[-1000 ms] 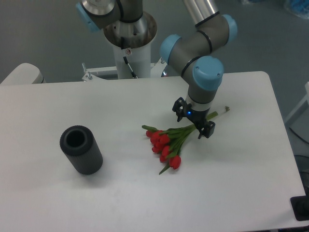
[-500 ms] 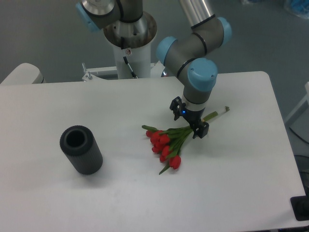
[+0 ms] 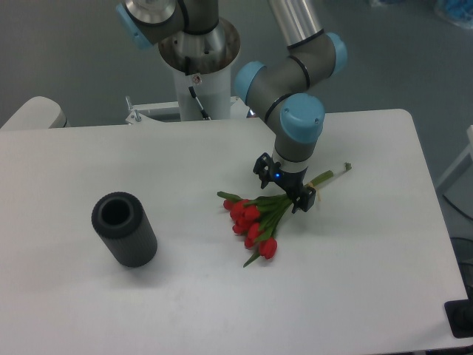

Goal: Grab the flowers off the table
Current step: 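Lower the gripper onto the tulip stems below the flower heads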

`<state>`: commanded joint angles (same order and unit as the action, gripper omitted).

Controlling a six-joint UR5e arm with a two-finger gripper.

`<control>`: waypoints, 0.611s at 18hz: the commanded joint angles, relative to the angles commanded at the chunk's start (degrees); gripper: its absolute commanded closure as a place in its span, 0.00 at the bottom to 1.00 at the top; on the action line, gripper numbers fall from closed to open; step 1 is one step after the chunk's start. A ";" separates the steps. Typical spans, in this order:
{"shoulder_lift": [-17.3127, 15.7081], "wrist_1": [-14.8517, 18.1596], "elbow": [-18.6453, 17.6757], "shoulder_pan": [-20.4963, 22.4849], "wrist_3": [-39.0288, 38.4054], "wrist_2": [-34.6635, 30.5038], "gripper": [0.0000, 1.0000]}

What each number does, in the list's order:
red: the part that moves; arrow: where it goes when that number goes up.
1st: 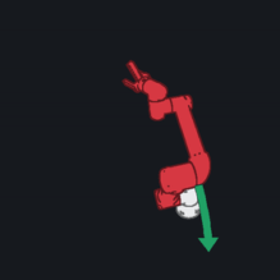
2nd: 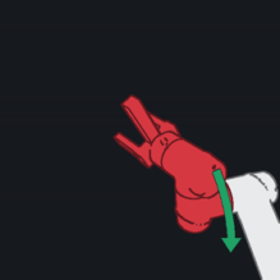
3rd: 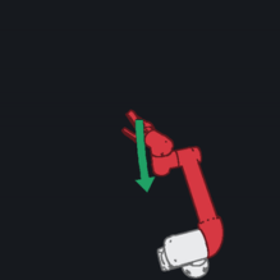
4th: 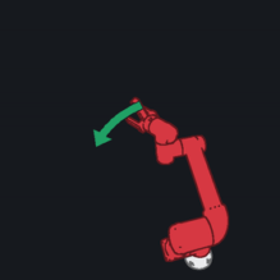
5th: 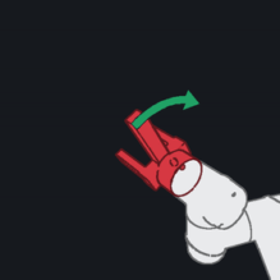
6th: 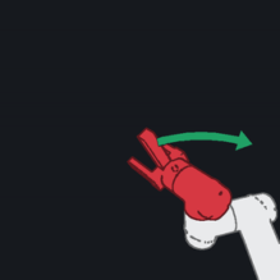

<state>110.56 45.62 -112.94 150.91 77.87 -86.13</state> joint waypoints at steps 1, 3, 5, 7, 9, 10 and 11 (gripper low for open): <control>0.00 0.00 0.00 0.00 0.00 0.00 0.00; 0.18 -0.09 0.09 -0.09 0.00 -0.09 0.00; 0.79 -0.87 0.09 -0.44 0.00 -0.09 0.00; 1.06 -1.06 0.09 -0.88 0.00 -0.09 0.00; 1.23 -1.06 0.17 -0.97 0.00 -0.09 0.00; 1.23 -1.06 0.18 -0.97 0.00 -0.09 0.00; 1.32 -1.06 0.09 -0.97 0.09 -0.17 0.00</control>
<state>111.88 44.56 -112.85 149.94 77.96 -86.31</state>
